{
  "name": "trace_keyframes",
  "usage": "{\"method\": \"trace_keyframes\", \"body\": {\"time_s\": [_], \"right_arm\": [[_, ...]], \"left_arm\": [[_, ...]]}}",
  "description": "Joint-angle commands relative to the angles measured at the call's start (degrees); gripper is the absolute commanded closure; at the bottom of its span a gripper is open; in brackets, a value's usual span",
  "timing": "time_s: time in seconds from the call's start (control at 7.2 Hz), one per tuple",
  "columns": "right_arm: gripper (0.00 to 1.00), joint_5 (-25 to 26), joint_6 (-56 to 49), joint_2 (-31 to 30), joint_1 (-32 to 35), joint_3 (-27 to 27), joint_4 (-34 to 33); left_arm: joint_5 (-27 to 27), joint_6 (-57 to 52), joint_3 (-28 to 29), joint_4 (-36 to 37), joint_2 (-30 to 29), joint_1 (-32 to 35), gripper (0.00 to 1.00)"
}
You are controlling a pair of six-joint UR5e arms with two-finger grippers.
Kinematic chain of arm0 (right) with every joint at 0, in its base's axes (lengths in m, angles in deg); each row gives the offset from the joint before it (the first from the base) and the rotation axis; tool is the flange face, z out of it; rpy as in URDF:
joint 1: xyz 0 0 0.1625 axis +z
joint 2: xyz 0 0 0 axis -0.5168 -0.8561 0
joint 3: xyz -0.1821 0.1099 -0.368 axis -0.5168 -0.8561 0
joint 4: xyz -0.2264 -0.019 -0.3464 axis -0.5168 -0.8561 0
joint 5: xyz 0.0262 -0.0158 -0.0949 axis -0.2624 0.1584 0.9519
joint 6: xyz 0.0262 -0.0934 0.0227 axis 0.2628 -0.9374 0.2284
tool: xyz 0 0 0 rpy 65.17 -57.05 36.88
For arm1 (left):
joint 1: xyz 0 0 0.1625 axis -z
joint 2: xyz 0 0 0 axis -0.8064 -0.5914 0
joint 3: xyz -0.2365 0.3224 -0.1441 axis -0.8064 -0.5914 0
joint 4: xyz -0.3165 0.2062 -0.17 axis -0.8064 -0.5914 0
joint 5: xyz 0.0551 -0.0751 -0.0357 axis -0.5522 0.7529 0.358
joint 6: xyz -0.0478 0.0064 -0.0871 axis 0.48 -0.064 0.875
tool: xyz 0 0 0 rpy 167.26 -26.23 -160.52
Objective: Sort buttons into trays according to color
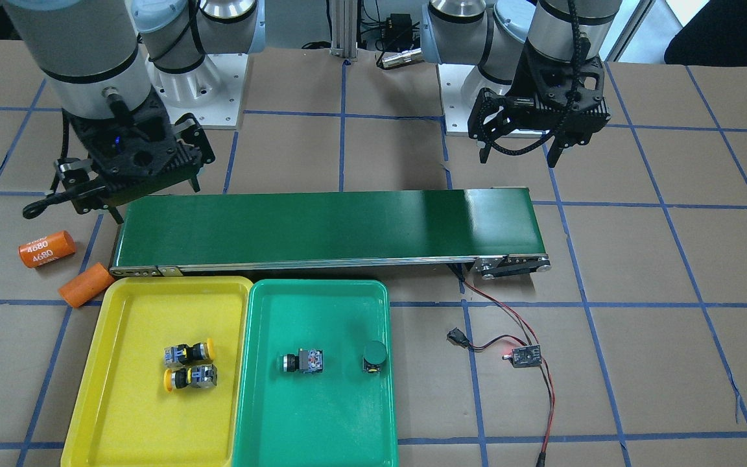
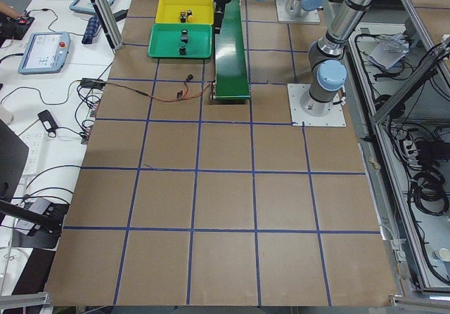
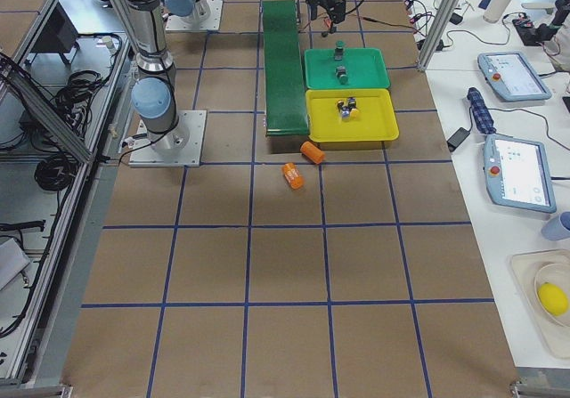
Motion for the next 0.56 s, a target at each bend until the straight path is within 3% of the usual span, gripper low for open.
{"method": "trace_keyframes", "body": {"time_s": [0.0, 0.28, 0.42], "right_arm": [[0.00, -0.23, 10.19, -0.33, -2.91, -0.10, -0.14], [0.00, -0.66, 22.33, -0.68, -2.66, -0.01, 0.29], [0.00, -7.72, 24.90, -0.77, -2.65, -0.01, 1.08]], "left_arm": [[0.06, 0.00, -0.22, 0.34, 0.00, -0.01, 0.00], [0.06, 0.09, -0.22, 0.34, 0.00, -0.01, 0.00], [0.06, 0.09, -0.05, 0.43, 0.00, -0.01, 0.00]]}}
